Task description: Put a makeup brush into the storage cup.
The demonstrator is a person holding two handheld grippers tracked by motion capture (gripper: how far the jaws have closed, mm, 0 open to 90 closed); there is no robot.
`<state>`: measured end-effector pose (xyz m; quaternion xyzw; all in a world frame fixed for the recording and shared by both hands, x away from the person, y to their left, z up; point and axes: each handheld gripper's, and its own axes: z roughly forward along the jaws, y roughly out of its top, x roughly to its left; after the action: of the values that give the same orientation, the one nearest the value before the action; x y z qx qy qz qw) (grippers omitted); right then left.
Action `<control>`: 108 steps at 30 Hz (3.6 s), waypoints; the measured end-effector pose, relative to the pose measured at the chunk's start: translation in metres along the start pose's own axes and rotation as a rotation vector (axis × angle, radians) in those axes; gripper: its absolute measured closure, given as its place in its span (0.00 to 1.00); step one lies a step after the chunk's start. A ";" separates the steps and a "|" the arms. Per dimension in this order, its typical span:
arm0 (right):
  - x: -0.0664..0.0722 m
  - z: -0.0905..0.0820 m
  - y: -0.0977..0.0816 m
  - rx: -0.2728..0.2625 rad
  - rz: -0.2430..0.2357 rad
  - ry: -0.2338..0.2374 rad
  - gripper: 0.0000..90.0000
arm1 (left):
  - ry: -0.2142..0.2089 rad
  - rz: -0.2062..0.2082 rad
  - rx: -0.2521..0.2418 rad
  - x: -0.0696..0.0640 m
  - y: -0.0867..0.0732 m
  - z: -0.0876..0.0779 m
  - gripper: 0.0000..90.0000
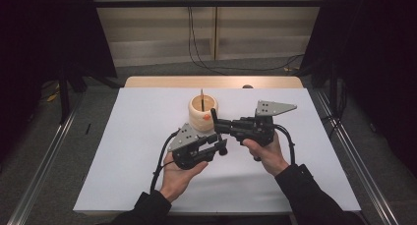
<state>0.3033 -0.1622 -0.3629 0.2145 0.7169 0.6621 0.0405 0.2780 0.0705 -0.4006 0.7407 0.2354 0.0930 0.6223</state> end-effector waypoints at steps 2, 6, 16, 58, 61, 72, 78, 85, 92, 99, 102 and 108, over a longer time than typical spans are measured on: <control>0.000 0.000 0.000 -0.003 0.000 0.000 0.89 | 0.000 -0.001 0.003 0.001 0.000 0.000 0.77; 0.000 -0.001 0.000 -0.005 0.004 -0.003 0.89 | -0.007 -0.013 0.002 0.003 0.001 -0.001 0.78; -0.001 -0.003 0.001 -0.008 0.007 -0.010 0.89 | 0.000 -0.006 0.011 0.007 0.003 -0.005 0.85; -0.007 -0.004 0.001 0.014 0.031 -0.014 0.09 | -0.072 -0.026 0.042 0.009 0.002 -0.006 0.86; -0.006 -0.006 0.001 0.011 0.011 -0.012 0.00 | -0.067 -0.012 0.056 0.009 0.003 -0.007 0.86; -0.008 -0.012 0.004 0.023 -0.049 -0.068 0.11 | -0.070 -0.003 0.079 0.008 0.005 -0.009 0.86; -0.007 -0.016 0.005 0.019 -0.086 -0.093 0.02 | -0.077 0.017 0.090 0.010 0.010 -0.014 0.87; -0.007 -0.022 0.004 0.031 -0.158 -0.129 0.02 | -0.084 0.045 0.132 0.010 0.016 -0.016 0.87; -0.008 -0.033 0.002 0.086 -0.173 -0.129 0.05 | -0.100 0.060 0.196 0.011 0.017 -0.014 0.87; -0.007 -0.032 0.000 0.186 -0.212 -0.126 0.12 | -0.104 0.044 0.267 0.014 0.016 -0.012 0.87; -0.009 -0.030 -0.002 0.217 -0.208 -0.116 0.15 | -0.106 0.047 0.298 0.014 0.014 -0.011 0.87; -0.014 -0.027 -0.006 0.290 -0.173 -0.067 0.18 | -0.118 0.046 0.360 0.014 0.012 -0.009 0.87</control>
<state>0.3055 -0.1927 -0.3685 0.1775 0.8190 0.5382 0.0900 0.2892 0.0840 -0.3890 0.8495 0.1945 0.0200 0.4900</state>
